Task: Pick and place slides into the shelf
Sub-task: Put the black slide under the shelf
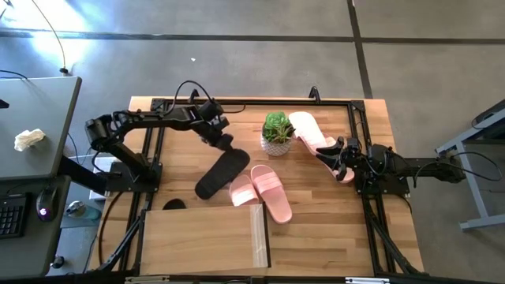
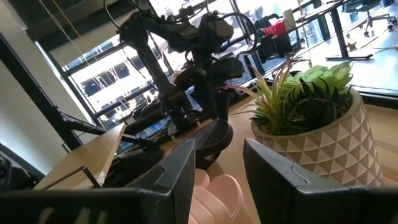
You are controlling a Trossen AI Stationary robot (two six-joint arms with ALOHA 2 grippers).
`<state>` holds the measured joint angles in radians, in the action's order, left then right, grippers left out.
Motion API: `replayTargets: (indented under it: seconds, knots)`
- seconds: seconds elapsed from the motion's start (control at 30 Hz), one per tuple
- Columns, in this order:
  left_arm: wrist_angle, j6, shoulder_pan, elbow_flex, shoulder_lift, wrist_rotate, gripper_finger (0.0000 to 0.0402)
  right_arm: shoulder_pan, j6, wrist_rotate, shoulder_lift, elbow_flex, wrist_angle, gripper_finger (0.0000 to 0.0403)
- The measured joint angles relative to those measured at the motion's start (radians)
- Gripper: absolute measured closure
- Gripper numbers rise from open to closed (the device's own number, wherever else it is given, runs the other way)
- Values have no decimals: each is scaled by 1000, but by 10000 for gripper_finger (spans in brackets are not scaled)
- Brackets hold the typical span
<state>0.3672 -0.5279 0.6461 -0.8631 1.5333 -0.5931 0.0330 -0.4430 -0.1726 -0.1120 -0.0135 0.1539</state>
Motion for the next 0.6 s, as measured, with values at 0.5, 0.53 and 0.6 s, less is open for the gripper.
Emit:
replayTargets:
  seconds: [0.5, 0.53, 0.6]
  knots:
    - [-19, 58, -5, 0, 23, 146, 231, 0, -24, 8, 0, 0, 0, 274]
    - [-19, 60, -5, 0, 37, 131, 231, 0, -24, 9, 0, 0, 0, 274]
    - [-39, 60, -5, 0, 68, 72, 231, 0, -26, 12, 0, 0, 0, 274]
